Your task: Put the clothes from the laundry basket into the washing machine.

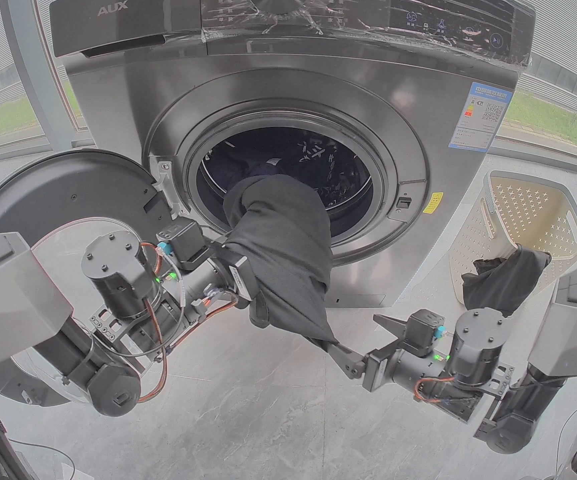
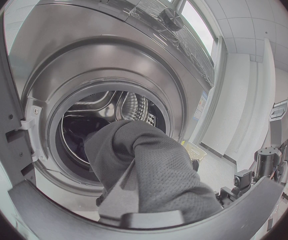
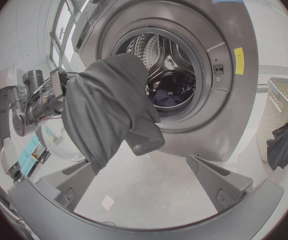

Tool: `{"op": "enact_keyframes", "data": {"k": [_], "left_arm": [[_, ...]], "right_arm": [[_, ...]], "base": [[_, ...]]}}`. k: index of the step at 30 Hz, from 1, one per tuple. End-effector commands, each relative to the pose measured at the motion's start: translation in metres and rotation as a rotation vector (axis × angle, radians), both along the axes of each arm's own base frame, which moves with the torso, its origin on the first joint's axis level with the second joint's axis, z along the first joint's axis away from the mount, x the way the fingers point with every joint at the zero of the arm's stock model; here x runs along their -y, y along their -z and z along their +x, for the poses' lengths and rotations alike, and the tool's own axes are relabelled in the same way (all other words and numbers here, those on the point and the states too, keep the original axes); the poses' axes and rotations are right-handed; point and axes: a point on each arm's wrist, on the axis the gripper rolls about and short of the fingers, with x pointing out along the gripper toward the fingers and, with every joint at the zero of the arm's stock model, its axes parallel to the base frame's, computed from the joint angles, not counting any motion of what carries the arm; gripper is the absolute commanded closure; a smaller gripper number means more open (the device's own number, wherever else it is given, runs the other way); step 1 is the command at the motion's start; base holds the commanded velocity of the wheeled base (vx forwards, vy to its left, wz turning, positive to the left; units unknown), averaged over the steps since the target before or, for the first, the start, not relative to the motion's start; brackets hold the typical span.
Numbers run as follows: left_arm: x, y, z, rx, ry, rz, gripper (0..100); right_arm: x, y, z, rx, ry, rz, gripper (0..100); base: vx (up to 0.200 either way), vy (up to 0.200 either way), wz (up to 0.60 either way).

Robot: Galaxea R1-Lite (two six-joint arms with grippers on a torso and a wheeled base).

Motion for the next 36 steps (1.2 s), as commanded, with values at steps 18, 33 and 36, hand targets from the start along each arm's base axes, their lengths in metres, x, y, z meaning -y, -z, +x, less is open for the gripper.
{"op": "enact_keyframes", "data": {"k": [18,33,36], "left_arm": [[-0.016,0.024,-0.020,-0.095,-0.018,0.076,100],[-0.022,0.022,-0.013,-0.088,-0.050,0.068,100],[-0.022,0.022,-0.013,-0.086,-0.050,0.067,100]], "right_arm": [[0.002,-0.060,-0.015,0.134,-0.048,0.183,0],[0.020,-0.048,-0.036,0.071,-0.168,0.124,0],[0.026,-0.044,-0.028,0.063,-0.131,0.111,0]], "base": [[0.000,0.000,0.00],[0.000,0.000,0.00],[0.000,0.000,0.00]]}}
